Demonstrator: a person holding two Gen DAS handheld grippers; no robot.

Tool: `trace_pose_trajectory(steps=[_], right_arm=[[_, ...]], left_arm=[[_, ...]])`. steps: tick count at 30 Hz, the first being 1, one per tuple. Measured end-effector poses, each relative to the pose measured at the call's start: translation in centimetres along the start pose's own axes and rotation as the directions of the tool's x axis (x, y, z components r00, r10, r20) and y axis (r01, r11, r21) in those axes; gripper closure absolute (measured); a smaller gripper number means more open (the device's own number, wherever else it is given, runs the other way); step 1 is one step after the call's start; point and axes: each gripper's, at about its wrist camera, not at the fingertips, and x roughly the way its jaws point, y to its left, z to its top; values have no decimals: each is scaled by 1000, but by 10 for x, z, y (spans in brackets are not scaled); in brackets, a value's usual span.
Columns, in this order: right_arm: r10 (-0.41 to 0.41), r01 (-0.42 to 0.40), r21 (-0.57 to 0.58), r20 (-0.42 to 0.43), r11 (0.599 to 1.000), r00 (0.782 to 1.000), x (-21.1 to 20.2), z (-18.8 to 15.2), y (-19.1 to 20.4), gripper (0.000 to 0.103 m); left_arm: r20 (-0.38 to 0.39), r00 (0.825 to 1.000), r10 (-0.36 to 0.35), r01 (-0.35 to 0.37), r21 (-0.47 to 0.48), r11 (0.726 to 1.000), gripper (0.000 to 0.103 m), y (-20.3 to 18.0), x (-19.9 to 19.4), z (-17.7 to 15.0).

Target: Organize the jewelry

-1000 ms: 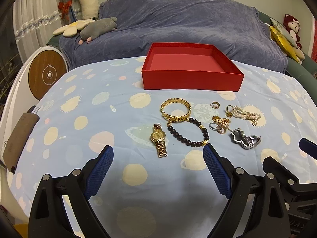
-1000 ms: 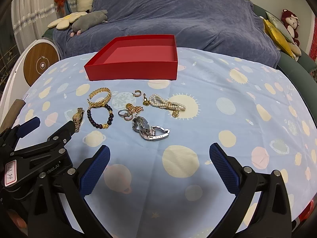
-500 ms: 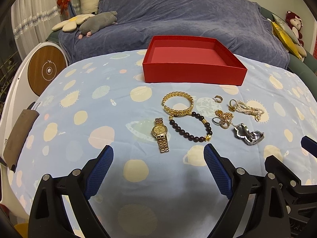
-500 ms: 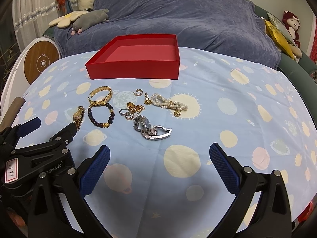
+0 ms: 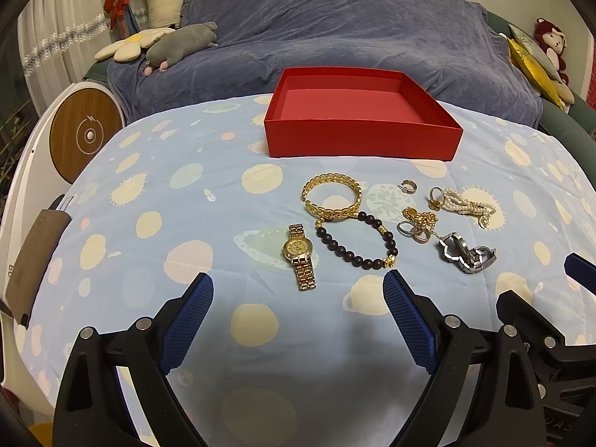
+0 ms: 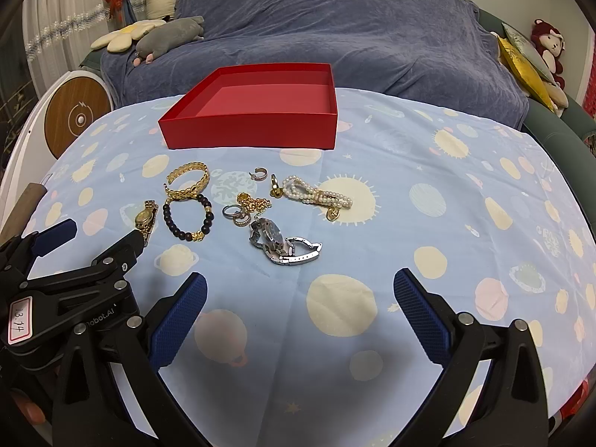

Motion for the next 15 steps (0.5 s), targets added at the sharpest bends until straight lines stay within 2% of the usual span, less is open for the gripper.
trace_pose_trajectory(steps=[15], right_arm=[[1, -1, 0, 0, 1000, 1000, 0, 0, 0, 5]], left_arm=[[-15, 1000, -16, 16, -9, 1000, 13, -1, 4, 2]])
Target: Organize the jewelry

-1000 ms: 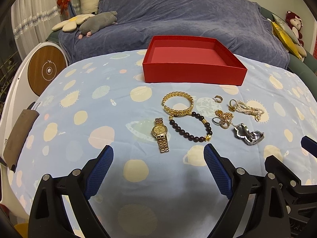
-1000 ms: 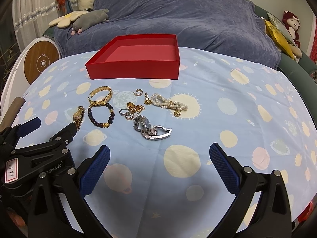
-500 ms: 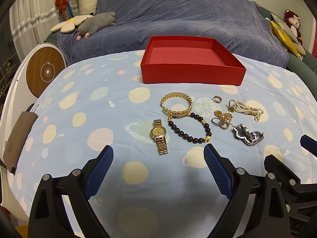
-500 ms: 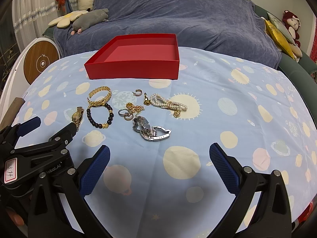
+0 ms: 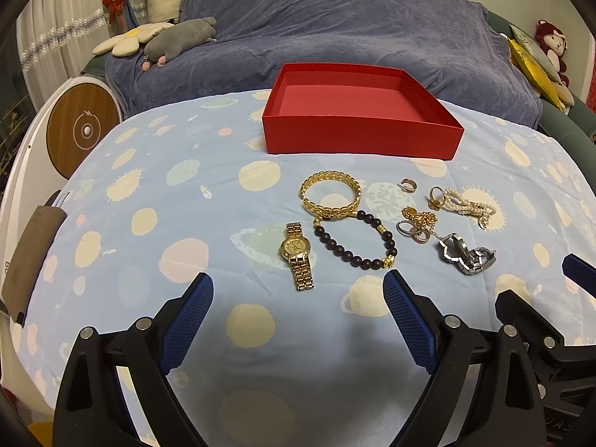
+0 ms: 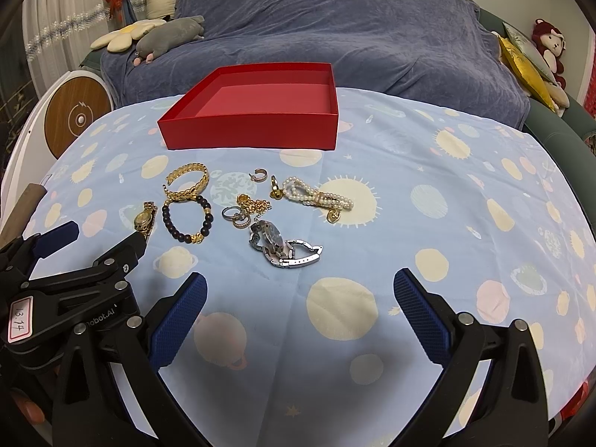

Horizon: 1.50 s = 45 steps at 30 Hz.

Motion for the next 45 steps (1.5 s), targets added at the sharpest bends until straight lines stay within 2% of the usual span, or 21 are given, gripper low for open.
trace_pose_trajectory(steps=[10, 20, 23, 27, 31, 38, 39, 40, 42, 45], right_arm=[[5, -5, -1, -6, 1000, 1000, 4, 2, -3, 5], [6, -6, 26, -25, 1000, 1000, 13, 6, -17, 5], [18, -17, 39, -34, 999, 999, 16, 9, -19, 5], [19, -17, 43, -42, 999, 999, 19, 10, -20, 5], [31, -26, 61, -72, 998, 997, 28, 10, -21, 5], [32, -26, 64, -92, 998, 995, 38, 11, -23, 5], [31, -25, 69, -97, 997, 995, 40, 11, -24, 5], [33, -25, 76, -102, 997, 994, 41, 11, -25, 5], [38, -29, 83, -111, 996, 993, 44, 11, -25, 5], [37, -28, 79, -116, 996, 993, 48, 12, -23, 5]], left_arm=[[1, 1000, -15, 15, 1, 1000, 13, 7, 0, 2], [-5, 1000, -1, 1, -58, 998, 13, 39, 13, 19], [-12, 1000, -28, 27, -80, 996, 13, 42, 21, 27], [-30, 997, -67, 65, -57, 996, 13, 29, 37, 36], [-57, 997, -61, 61, 5, 998, 13, 9, 59, 40], [-55, 996, -68, 69, 13, 998, 13, -1, 80, 51], [-58, 996, -64, 65, 13, 998, 14, -1, 83, 51], [-64, 995, -73, 73, 7, 997, 21, 0, 86, 51], [-62, 992, -107, 106, -7, 994, 24, 0, 89, 52], [-59, 992, -114, 116, 26, 993, 35, -7, 92, 55]])
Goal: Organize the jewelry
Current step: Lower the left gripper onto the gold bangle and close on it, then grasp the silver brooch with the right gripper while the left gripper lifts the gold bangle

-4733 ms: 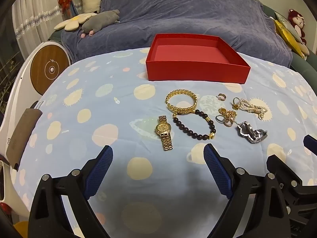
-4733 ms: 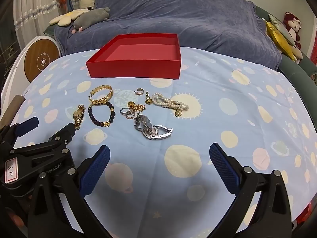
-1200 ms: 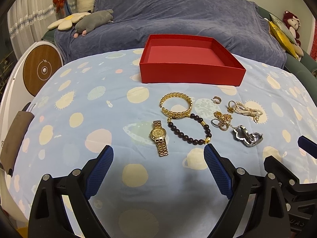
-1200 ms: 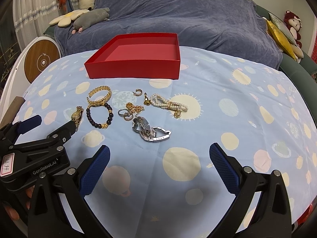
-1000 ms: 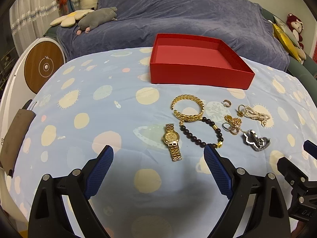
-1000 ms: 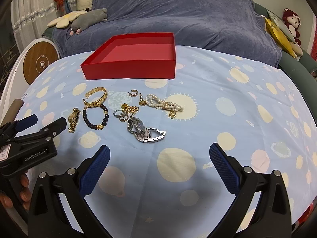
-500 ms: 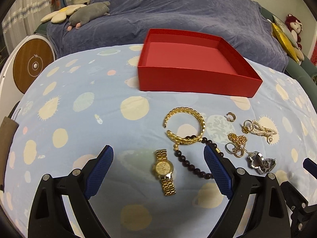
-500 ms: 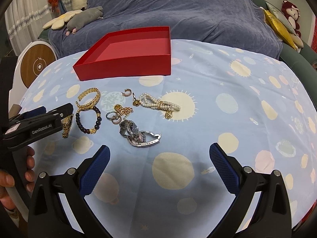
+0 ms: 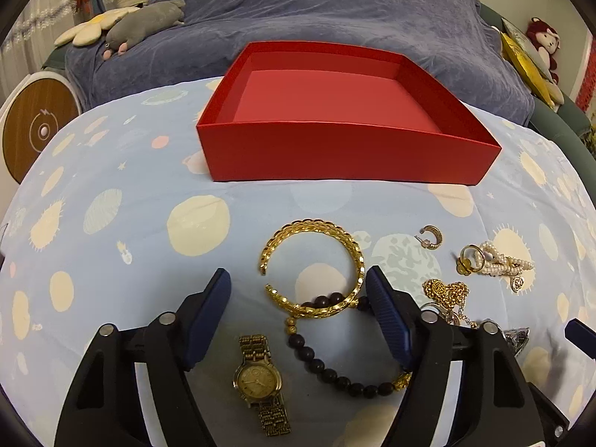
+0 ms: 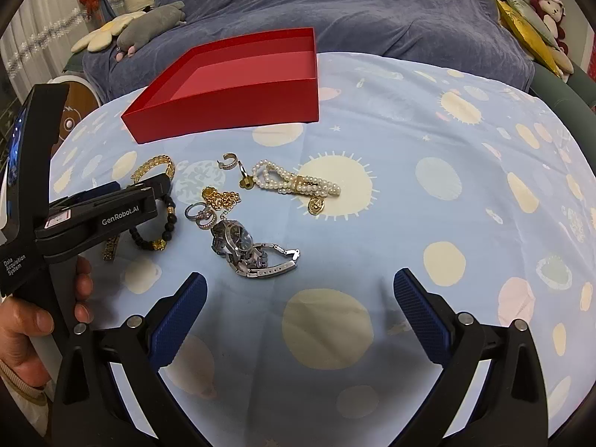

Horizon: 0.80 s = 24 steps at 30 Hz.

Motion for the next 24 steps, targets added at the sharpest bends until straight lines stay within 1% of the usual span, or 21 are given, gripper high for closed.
trace_pose_trajectory(steps=[2, 3, 4, 6, 9, 15, 18, 19, 22, 24], right_arm=[[2, -2, -3, -2, 1000, 1000, 2, 1, 2, 5], [3, -3, -4, -2, 1000, 1000, 2, 2, 3, 5], [4, -4, -7, 0, 1000, 1000, 2, 2, 3, 5], [2, -2, -11, 3, 1000, 1000, 3, 3, 4, 5], [6, -6, -12, 3, 1000, 1000, 4, 4, 4, 5], [18, -16, -51, 41, 999, 999, -2, 9, 10, 7], [36, -31, -81, 54, 996, 998, -2, 14, 16, 13], [41, -36, -92, 53, 995, 998, 0, 16, 18, 17], [61, -57, -134, 30, 989, 998, 8, 19, 26, 26], [64, -61, -171, 18, 983, 998, 14, 21, 33, 26]], left_arm=[[13, 1000, 12, -12, 23, 1000, 41, -4, 1, -1], [19, 1000, 12, -13, 33, 999, 49, -5, 1, -1], [18, 1000, 11, -11, 39, 999, 49, -5, 0, 0], [11, 1000, -14, 14, 25, 1000, 50, -3, -1, 1], [19, 1000, -22, 22, 7, 1000, 50, 1, -9, 3], [76, 996, -47, 51, -46, 998, 50, 19, -43, 14], [100, 994, -47, 55, -81, 995, 50, 35, -58, 16], [104, 993, -46, 55, -90, 994, 50, 40, -61, 16], [102, 994, -39, 49, -101, 994, 50, 50, -65, 12], [94, 995, -36, 45, -103, 994, 49, 54, -65, 7]])
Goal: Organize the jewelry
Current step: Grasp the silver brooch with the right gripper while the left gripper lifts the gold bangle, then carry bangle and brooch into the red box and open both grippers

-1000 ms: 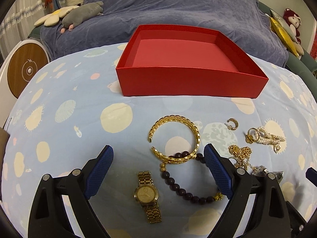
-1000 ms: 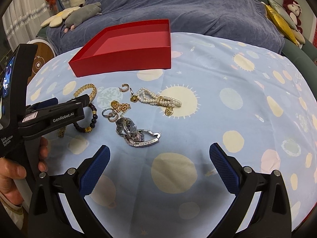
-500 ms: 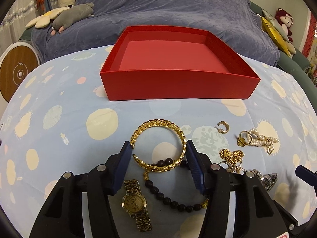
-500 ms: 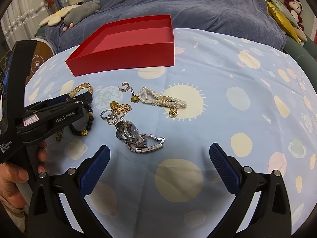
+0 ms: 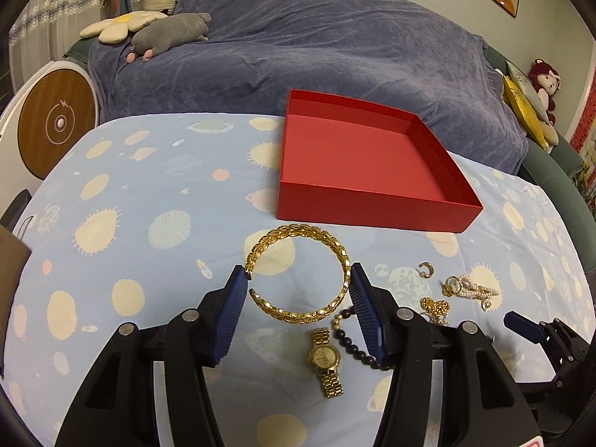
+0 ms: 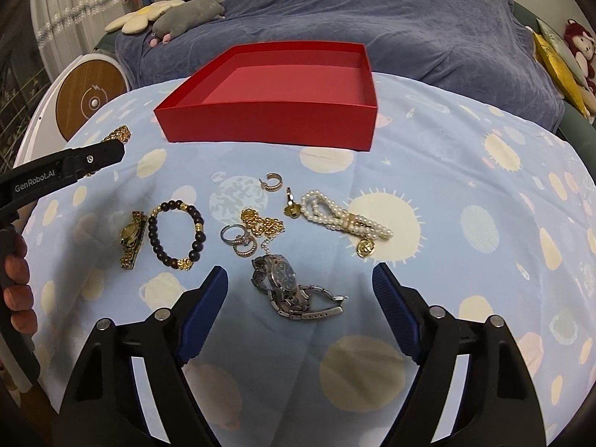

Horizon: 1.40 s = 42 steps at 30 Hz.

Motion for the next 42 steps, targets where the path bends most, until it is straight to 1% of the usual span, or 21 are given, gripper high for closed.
trace_pose_trajectory(steps=[3, 4, 6, 9, 11, 12, 13, 14, 17, 18, 20, 21, 22, 29, 34, 42], right_arm=[[0, -1, -47, -11, 999, 1000, 9, 3, 7, 27], [-2, 1, -56, -22, 998, 1000, 13, 4, 7, 32], [-9, 6, -57, -52, 998, 999, 22, 2, 7, 39], [7, -9, -38, -49, 999, 999, 21, -1, 3, 41], [15, -18, -50, -49, 999, 999, 19, -3, 4, 53], [19, -22, -51, -49, 998, 999, 17, -5, 4, 56], [21, -24, -54, -47, 998, 999, 16, -7, 4, 61], [26, -29, -55, -46, 998, 999, 14, -9, 3, 68], [40, -42, -44, -51, 998, 998, 12, -10, 0, 80], [43, -45, -38, -53, 998, 998, 11, -10, -1, 81], [45, -47, -27, -57, 999, 997, 10, -10, -4, 87], [50, -51, -18, -57, 999, 997, 9, -10, -5, 87], [54, -55, -10, -57, 998, 997, 8, -9, -6, 92], [65, -65, 10, -29, 998, 997, -2, -5, -9, 94], [65, -66, 40, 12, 997, 998, -12, 4, -17, 94], [88, -97, 98, 94, 990, 992, -38, 21, -34, 94]], left_arm=[[-16, 1000, -2, 2, 1, 1000, 49, 5, 1, -6], [-19, 1000, -3, 3, 3, 1000, 49, 6, 0, -8], [-21, 1000, -4, 4, 9, 1000, 49, 8, -1, -11], [-26, 1000, -11, 11, 14, 1000, 49, 10, -3, -16], [-27, 1000, -14, 15, 17, 1000, 49, 13, -4, -17], [-29, 999, -15, 15, 18, 1000, 49, 13, -5, -18], [-29, 999, -17, 18, 18, 1000, 49, 14, -5, -19], [-31, 999, -18, 19, 20, 1000, 49, 14, -5, -20], [-36, 999, -19, 20, 27, 999, 49, 12, -5, -23], [-39, 999, -19, 20, 29, 999, 49, 11, -4, -23], [-44, 999, -19, 21, 32, 999, 49, 10, -3, -24], [-45, 999, -20, 22, 34, 999, 49, 9, -3, -25], [-44, 999, -21, 23, 35, 999, 49, 8, -3, -25], [-30, 999, -42, 43, 43, 998, 49, -3, -7, -21], [-19, 998, -56, 57, 44, 997, 49, -8, -10, -17], [-6, 998, -65, 65, 40, 997, 49, -12, -14, -11]])
